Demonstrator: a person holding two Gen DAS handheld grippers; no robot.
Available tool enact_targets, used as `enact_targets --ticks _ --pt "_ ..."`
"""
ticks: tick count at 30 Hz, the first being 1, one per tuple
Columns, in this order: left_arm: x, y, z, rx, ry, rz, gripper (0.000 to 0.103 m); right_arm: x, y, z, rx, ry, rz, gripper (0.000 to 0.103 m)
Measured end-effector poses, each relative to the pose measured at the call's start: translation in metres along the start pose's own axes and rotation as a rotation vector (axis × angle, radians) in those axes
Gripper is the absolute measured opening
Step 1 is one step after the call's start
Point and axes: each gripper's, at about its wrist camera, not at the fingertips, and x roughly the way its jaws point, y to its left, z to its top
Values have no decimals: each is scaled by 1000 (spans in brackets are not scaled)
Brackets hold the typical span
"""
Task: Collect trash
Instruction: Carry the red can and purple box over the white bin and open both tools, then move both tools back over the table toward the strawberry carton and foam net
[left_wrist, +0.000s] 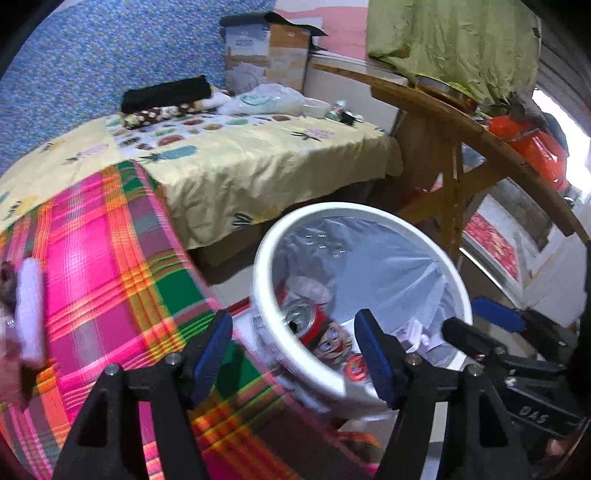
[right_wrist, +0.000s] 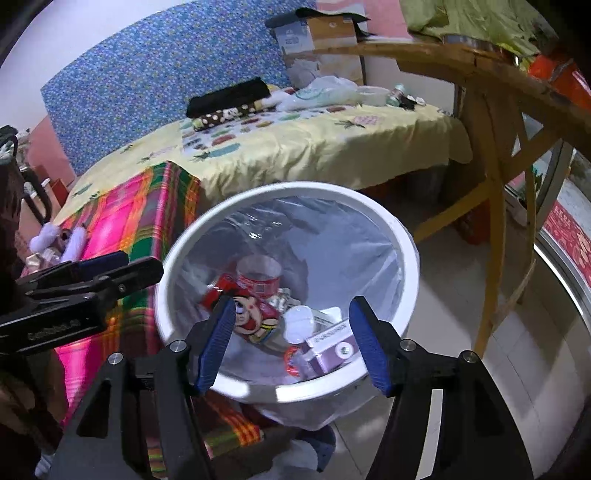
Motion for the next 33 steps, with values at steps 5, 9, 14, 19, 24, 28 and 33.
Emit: enact_targets --ticks 5,9,14,19,24,28,33 --pt "-30 18 -16 -35 -41 66 70 -13 26 -4 -39 -15 61 65" --pt "-56 35 -35 -69 -74 108 70 -20 52 -12 -91 -21 113 65" --pt "-85 61 -62 -128 -100 167 68 -25 77 -18 -140 -21 149 65" --pt "-109 85 -87 -190 -114 229 63 -27 100 -25 -180 -8 186 65" --pt "-123 103 -110 -231 -112 288 57 -30 122 -34 -211 4 221 65" --pt "-129 119 -125 -267 -106 324 55 -29 137 -38 -241 18 241 65" --pt "-138 142 -135 -313 -111 351 55 -26 157 -39 -276 28 259 65"
